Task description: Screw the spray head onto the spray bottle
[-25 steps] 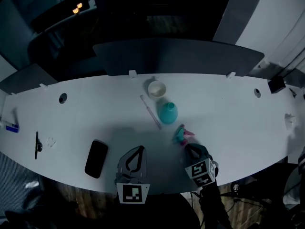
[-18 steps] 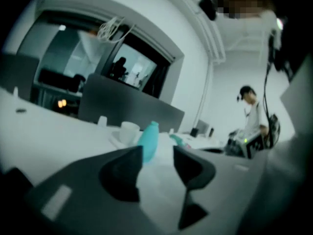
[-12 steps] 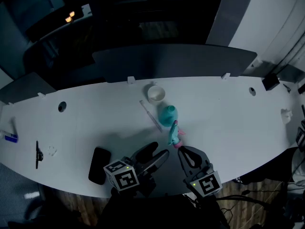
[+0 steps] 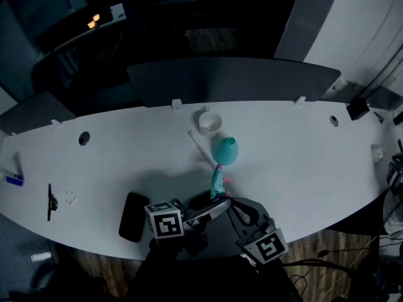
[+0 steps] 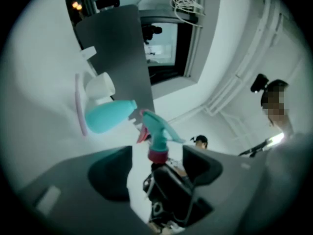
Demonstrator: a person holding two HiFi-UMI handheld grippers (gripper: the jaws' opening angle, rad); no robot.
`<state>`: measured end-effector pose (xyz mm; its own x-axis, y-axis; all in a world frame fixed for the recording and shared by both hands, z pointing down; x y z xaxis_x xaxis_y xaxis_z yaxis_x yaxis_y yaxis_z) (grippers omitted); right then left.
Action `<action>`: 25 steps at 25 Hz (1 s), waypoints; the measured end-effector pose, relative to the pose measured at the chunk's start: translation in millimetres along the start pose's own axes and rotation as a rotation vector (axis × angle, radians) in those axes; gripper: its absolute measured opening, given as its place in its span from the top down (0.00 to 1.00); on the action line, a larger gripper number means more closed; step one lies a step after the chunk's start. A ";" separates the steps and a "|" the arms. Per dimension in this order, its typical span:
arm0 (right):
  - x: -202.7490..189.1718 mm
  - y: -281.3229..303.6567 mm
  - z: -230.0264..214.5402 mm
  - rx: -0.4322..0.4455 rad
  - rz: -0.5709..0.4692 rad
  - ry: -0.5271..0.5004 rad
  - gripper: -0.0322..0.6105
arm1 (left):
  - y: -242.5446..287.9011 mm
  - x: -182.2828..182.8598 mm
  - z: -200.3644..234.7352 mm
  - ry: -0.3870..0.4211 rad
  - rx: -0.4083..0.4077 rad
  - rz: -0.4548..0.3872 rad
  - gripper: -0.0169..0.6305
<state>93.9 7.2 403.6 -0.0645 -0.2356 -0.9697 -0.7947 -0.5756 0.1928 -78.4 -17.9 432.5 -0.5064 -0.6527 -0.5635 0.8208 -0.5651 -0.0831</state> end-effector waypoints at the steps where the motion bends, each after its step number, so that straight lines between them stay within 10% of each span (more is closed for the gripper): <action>1: -0.1 0.6 0.8 0.003 0.000 -0.001 0.91 | 0.5 0.0 0.5 0.000 -0.005 0.000 0.48; 5: -1.0 2.1 2.9 0.006 0.002 0.002 0.91 | 0.8 1.8 1.8 -0.028 -0.016 -0.024 0.49; 9: -0.3 0.9 0.6 0.007 -0.003 0.004 0.91 | 3.7 -0.9 0.6 -0.054 -0.025 -0.044 0.74; 16: -4.2 4.2 -5.9 0.057 -0.003 0.115 0.91 | -9.4 10.2 0.0 0.042 0.052 -0.071 0.76; 22: -17.0 -1.8 -44.8 -0.037 0.050 0.117 0.90 | -49.9 49.4 -21.0 0.505 0.361 -0.055 0.76; 25: -17.5 10.5 -69.0 -0.130 0.055 0.064 0.68 | -62.0 54.7 -41.0 0.777 0.520 0.004 0.76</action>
<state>128.3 -48.8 433.0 -0.0637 -0.3169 -0.9463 -0.7057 -0.6561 0.2673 -146.2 2.1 373.2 -0.0307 -0.2404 -0.9702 0.5055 -0.8411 0.1925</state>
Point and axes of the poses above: the fingertips, and each gripper's own axes: y forward along the fingers, z to its left, x out of its top, the point moved 10 cm from there along -y, backward along the fingers, and after that the axes turned 8 degrees about y, right-handed, at the moved point
